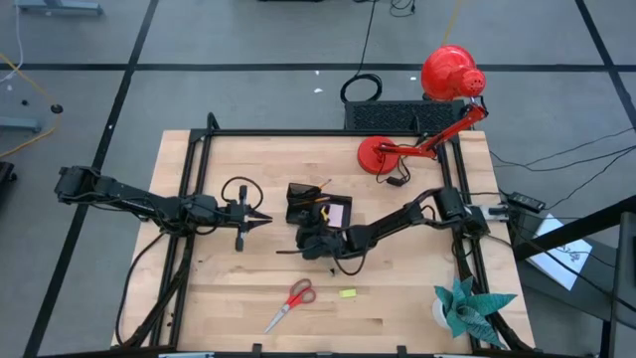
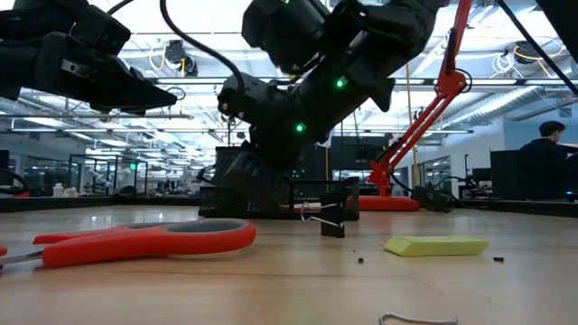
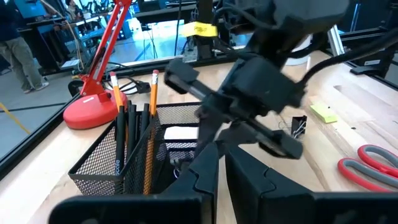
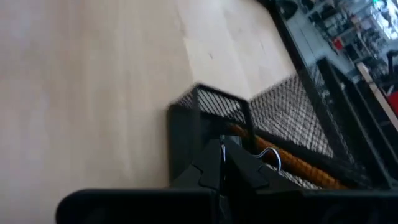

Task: Pick and place office supplies into organizer
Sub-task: Put the black binder clip into the black desk organizer

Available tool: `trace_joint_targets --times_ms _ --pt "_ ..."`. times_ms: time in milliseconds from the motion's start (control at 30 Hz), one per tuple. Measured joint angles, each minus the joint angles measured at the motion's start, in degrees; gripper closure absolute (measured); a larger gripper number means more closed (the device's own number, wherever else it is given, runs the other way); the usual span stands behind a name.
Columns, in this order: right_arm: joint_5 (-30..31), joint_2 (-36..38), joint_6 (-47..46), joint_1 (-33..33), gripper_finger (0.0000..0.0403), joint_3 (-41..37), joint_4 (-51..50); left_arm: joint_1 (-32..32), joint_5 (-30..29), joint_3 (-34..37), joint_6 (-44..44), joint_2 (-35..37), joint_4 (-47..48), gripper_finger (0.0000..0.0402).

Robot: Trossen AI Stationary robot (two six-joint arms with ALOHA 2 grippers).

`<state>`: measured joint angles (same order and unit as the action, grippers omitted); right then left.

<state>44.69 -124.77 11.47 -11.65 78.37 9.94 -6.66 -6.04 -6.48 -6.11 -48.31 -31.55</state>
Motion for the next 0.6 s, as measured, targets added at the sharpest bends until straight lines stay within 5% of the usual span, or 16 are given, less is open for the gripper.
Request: trace_joint_targets --times_ms 400,600 --pt "-4.6 0.1 -3.0 0.8 0.0395 0.0 -0.6 0.0 0.0 0.0 0.3 0.0 0.0 0.0364" --pt "-4.1 0.1 -3.3 0.8 0.0351 0.0 -0.8 0.0 0.0 0.0 0.4 0.0 0.0 0.0364"
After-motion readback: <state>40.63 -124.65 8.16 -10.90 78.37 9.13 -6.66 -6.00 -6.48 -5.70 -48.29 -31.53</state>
